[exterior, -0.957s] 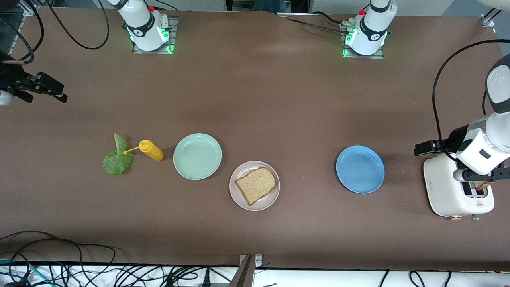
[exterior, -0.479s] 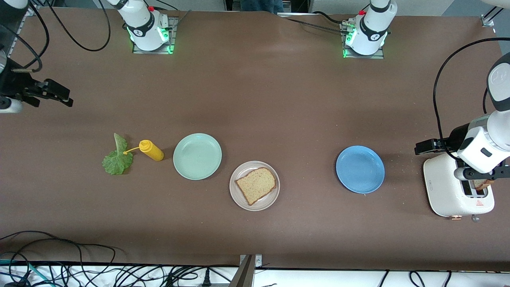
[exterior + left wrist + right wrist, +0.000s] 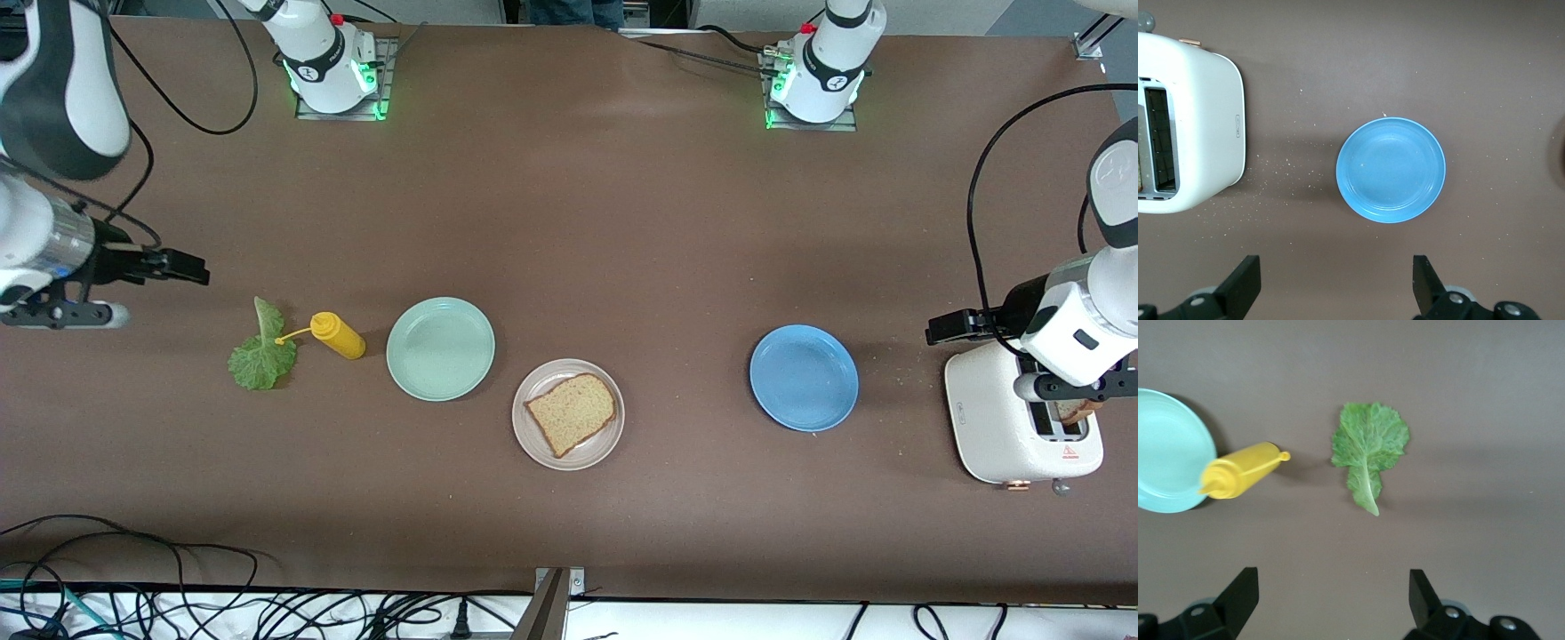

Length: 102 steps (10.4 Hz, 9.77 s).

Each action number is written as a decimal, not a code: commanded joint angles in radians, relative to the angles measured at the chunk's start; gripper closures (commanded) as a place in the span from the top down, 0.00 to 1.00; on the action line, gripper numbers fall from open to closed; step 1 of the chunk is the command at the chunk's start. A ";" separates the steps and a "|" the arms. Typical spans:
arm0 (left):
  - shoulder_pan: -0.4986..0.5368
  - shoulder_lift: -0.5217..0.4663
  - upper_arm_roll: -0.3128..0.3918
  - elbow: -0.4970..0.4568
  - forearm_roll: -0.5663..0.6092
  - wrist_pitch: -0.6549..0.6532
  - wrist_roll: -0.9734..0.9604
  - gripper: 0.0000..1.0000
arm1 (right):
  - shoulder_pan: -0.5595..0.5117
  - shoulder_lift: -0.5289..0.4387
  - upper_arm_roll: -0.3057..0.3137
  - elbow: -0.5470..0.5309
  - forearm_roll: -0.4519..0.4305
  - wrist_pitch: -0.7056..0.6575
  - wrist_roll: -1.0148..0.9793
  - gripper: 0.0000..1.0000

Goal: Make sandwich on beige plate with both arms
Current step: 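Reach the right gripper to the lettuce leaf and grasp its stem, then lift the lettuce with the right gripper and carry it over the bread, then release the lettuce onto the bread with the right gripper, then move the right gripper back toward the yellow bottle, then grasp the yellow bottle with the right gripper while the left gripper grasps bread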

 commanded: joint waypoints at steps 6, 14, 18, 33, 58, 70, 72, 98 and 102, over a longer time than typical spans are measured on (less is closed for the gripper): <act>0.006 -0.027 -0.010 -0.031 0.029 0.010 0.021 1.00 | -0.026 0.147 -0.050 -0.380 0.008 0.624 -0.129 1.00; 0.002 -0.024 -0.010 -0.031 0.029 0.010 0.019 1.00 | -0.027 0.265 -0.042 -0.371 0.034 0.680 -0.144 0.61; 0.002 -0.022 -0.010 -0.031 0.029 0.010 0.021 1.00 | -0.023 0.256 -0.041 -0.348 0.034 0.666 -0.154 0.05; 0.005 -0.016 -0.010 -0.025 0.029 0.010 0.021 1.00 | -0.018 0.112 0.221 0.203 0.038 -0.086 0.344 0.00; 0.305 0.135 -0.002 -0.025 0.161 0.246 0.314 1.00 | 0.284 0.282 0.284 0.272 -0.043 0.245 0.613 1.00; 0.322 0.149 -0.004 -0.037 0.158 0.245 0.315 1.00 | 0.188 -0.034 -0.237 -0.290 0.344 0.244 -0.951 1.00; 0.324 0.152 -0.004 -0.040 0.158 0.245 0.315 1.00 | 0.146 -0.002 -0.239 -0.304 0.507 0.243 -1.173 1.00; 0.324 -0.013 -0.024 0.002 0.020 0.141 0.295 0.00 | 0.178 0.380 -0.194 -0.005 1.026 0.150 -1.559 0.00; 0.325 -0.054 -0.044 0.002 -0.046 0.070 0.234 0.00 | 0.238 0.388 -0.107 0.184 0.674 0.160 -1.052 0.00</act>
